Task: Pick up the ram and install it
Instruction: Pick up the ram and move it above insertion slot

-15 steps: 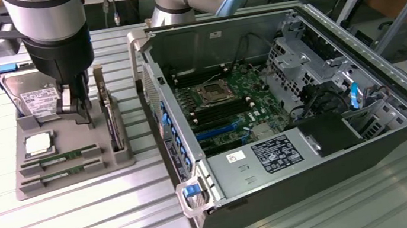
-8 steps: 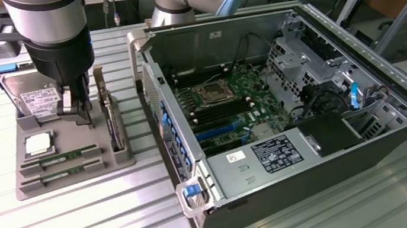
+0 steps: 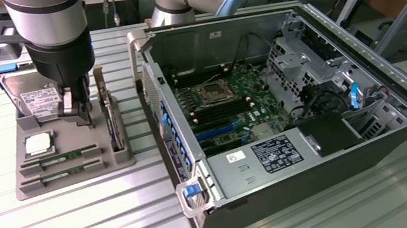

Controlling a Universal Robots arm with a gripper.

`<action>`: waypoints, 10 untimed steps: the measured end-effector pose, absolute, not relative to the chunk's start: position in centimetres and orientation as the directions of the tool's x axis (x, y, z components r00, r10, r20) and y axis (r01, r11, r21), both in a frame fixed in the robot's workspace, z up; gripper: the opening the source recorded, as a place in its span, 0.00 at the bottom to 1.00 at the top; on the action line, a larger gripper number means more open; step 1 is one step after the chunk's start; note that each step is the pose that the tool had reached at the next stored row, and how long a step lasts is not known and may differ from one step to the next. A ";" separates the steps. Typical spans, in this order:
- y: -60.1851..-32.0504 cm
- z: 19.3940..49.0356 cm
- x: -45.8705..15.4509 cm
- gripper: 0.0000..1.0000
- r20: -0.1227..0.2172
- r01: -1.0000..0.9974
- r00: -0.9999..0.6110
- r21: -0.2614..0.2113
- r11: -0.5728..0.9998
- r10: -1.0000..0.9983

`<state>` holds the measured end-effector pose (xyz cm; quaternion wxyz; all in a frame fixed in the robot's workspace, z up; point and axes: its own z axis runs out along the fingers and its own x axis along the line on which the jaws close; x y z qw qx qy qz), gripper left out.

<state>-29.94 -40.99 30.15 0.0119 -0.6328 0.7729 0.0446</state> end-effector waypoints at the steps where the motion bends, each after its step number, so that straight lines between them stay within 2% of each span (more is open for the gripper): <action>1: -41.0 30.1 -29.9 0.36 -0.075 -0.979 -0.199 0.054 0.195 -0.977; 6: -41.0 30.0 -30.0 0.36 -0.075 -0.982 -0.184 0.054 0.180 -0.980; 10: -41.0 29.9 -30.0 0.36 -0.075 -0.997 -0.056 0.054 0.052 -0.996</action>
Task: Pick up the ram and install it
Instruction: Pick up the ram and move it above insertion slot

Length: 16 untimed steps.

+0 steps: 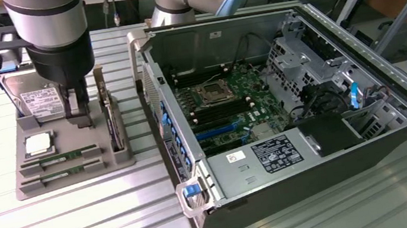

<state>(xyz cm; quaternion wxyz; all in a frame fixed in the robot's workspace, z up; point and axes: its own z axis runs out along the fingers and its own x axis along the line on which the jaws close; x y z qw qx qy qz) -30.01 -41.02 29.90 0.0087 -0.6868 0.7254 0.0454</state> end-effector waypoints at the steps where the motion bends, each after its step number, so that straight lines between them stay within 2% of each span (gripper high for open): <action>1: -41.0 29.9 -30.0 0.36 -0.074 -0.999 -0.014 0.054 0.010 -0.997; 3: -41.0 29.9 -30.4 0.36 -0.058 -0.998 0.015 0.054 -0.018 -0.998; 4: -41.0 29.9 -30.5 0.36 -0.028 -0.998 0.027 0.055 -0.028 -0.999; 6: -41.0 29.9 -30.5 0.36 0.008 -0.998 0.037 0.056 -0.037 -0.999; 16: -41.0 29.5 -31.6 0.36 0.014 -0.998 0.041 0.056 -0.040 -0.999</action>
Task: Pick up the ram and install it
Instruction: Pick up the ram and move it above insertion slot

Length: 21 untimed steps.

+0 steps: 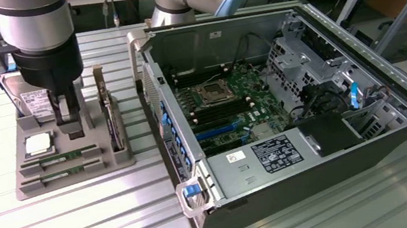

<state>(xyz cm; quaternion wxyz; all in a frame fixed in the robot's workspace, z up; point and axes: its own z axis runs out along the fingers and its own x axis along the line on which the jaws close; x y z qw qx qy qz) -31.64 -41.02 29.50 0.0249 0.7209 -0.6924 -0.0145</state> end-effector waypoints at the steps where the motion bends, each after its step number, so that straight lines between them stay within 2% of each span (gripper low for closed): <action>1: -41.0 29.5 -31.7 0.36 0.014 -0.998 0.041 0.056 -0.040 -0.999; 21: -41.0 28.7 -32.1 0.36 0.014 -0.998 0.041 0.056 -0.040 -0.999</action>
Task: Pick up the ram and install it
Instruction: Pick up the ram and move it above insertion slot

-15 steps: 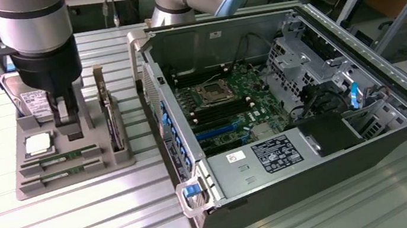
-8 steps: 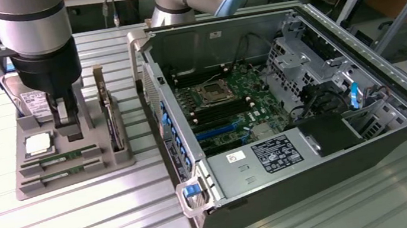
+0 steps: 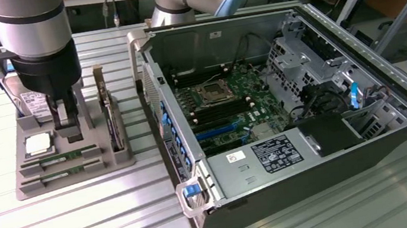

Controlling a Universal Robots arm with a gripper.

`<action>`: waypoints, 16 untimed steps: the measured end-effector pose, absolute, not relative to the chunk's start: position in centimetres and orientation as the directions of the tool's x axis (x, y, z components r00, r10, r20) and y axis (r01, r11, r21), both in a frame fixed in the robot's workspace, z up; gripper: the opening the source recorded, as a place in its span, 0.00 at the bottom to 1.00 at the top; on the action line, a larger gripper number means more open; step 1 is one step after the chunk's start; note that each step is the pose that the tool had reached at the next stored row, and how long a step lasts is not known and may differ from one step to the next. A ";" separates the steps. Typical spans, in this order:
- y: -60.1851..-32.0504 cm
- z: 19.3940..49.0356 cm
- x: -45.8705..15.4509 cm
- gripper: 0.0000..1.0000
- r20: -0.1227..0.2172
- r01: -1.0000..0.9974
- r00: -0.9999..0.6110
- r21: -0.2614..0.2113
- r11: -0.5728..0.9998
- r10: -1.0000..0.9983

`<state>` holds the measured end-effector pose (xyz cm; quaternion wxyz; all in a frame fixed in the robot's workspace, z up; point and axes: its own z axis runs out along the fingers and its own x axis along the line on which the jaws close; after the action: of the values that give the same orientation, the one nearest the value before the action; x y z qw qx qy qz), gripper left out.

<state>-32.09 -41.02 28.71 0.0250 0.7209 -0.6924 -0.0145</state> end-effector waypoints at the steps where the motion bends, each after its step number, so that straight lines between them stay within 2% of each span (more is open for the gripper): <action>1: -41.0 28.7 -32.1 0.36 0.014 -0.998 0.041 0.056 -0.040 -0.999; 16: -41.0 27.9 -32.1 0.36 0.014 -0.998 0.041 0.056 -0.040 -0.999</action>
<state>-32.13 -41.02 27.93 0.0250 0.7209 -0.6924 -0.0145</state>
